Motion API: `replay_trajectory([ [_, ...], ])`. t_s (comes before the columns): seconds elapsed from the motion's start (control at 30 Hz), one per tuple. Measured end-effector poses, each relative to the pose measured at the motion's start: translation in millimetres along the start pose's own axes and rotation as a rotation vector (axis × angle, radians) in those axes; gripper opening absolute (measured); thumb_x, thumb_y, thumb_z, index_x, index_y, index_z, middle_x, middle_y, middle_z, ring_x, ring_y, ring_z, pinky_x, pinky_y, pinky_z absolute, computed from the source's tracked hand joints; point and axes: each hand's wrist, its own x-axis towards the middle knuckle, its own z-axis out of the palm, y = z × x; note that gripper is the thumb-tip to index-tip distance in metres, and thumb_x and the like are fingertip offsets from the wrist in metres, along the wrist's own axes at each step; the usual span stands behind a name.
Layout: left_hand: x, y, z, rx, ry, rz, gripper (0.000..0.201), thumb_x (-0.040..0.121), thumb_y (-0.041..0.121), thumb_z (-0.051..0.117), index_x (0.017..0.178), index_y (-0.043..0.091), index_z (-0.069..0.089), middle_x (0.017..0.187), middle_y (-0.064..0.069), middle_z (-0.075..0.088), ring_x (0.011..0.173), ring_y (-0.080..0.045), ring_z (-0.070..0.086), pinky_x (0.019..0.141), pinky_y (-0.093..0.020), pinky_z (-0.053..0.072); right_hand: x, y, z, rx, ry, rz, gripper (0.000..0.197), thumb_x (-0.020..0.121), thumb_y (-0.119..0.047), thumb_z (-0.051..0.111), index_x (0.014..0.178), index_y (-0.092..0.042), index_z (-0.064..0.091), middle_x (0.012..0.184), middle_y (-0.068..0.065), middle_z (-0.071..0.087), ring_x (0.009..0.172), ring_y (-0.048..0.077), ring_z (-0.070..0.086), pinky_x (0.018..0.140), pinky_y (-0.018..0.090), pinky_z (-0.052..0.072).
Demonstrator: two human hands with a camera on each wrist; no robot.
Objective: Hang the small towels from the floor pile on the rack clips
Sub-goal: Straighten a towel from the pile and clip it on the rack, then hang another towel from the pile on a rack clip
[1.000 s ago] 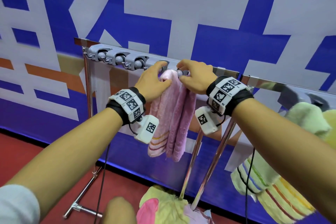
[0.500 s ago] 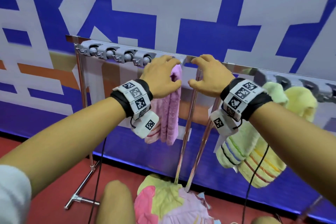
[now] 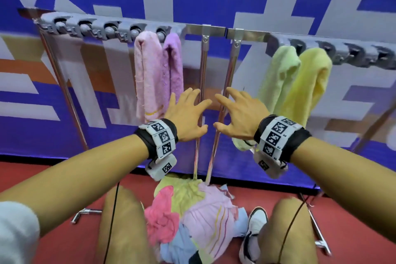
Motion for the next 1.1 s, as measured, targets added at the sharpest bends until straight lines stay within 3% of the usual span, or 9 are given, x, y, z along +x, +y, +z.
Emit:
replay_trajectory([
  [0.1,-14.3,3.1,29.9,-0.015,-0.080,-0.009,0.080,0.082,0.058,0.058,0.151,0.038,0.022,0.161,-0.007,0.011,0.150,-0.027,0.004,0.116,-0.064,0.008,-11.2,-2.7,31.8,0.062,-0.019,0.003,0.084,0.080,-0.069,0.052,0.150,-0.030,0.026,0.158,0.010,0.023,0.141,0.030,0.029,0.097,0.052,0.048],
  [0.27,-38.3,-2.1,77.6,-0.065,-0.202,-0.007,0.078,0.086,0.052,0.057,0.153,0.035,0.020,0.161,-0.011,0.011,0.148,-0.029,0.011,0.115,-0.061,0.017,-22.6,-15.0,85.1,0.126,-0.112,0.028,0.086,0.083,-0.069,0.051,0.153,-0.028,0.023,0.161,0.011,0.015,0.146,0.030,0.018,0.106,0.052,0.042],
  [0.4,-55.7,-16.3,117.7,-0.160,-0.275,-0.031,0.078,0.086,0.046,0.061,0.153,0.029,0.025,0.160,-0.015,0.016,0.145,-0.036,0.021,0.111,-0.054,0.032,-26.7,-26.7,126.5,0.208,-0.221,0.013,0.085,0.082,-0.068,0.052,0.151,-0.027,0.024,0.157,0.012,0.021,0.142,0.033,0.026,0.102,0.052,0.044],
  [0.53,-70.7,-27.0,154.6,-0.214,-0.349,-0.113,0.075,0.085,0.041,0.063,0.151,0.026,0.030,0.160,-0.013,0.015,0.144,-0.036,0.022,0.107,-0.052,0.038,-32.4,-36.5,166.8,0.252,-0.342,0.023,0.077,0.084,-0.063,0.055,0.147,-0.025,0.032,0.152,0.007,0.028,0.137,0.032,0.032,0.091,0.051,0.048],
  [0.7,-87.7,-29.8,203.5,-0.296,-0.448,-0.160,0.066,0.085,0.039,0.064,0.145,0.023,0.041,0.159,-0.013,0.017,0.143,-0.035,0.025,0.110,-0.049,0.035,-33.0,-49.5,218.9,0.325,-0.461,-0.013,0.062,0.085,-0.058,0.056,0.135,-0.023,0.044,0.136,0.002,0.045,0.124,0.029,0.047,0.085,0.046,0.050],
  [0.83,-97.9,-30.3,238.0,-0.348,-0.519,-0.165,0.060,0.085,0.036,0.066,0.140,0.020,0.048,0.155,-0.014,0.026,0.144,-0.033,0.025,0.115,-0.042,0.028,-34.0,-58.3,254.3,0.371,-0.531,-0.067,0.058,0.088,-0.047,0.058,0.138,-0.020,0.045,0.137,0.003,0.047,0.124,0.029,0.049,0.085,0.044,0.051],
  [0.97,-106.5,-43.0,265.0,-0.331,-0.576,-0.228,0.064,0.086,0.037,0.065,0.144,0.020,0.043,0.158,-0.018,0.018,0.145,-0.035,0.019,0.117,-0.039,0.023,-34.9,-66.4,284.0,0.343,-0.583,-0.113,0.057,0.090,-0.043,0.056,0.139,-0.016,0.044,0.135,0.006,0.048,0.124,0.030,0.047,0.088,0.041,0.048],
  [1.1,-102.9,-62.6,283.8,-0.341,-0.644,-0.346,0.069,0.084,0.040,0.065,0.146,0.025,0.038,0.159,-0.015,0.014,0.144,-0.037,0.020,0.116,-0.043,0.029,-30.6,-76.8,315.2,0.284,-0.633,-0.162,0.058,0.088,-0.045,0.054,0.138,-0.017,0.043,0.131,0.006,0.051,0.121,0.031,0.048,0.083,0.042,0.050],
])
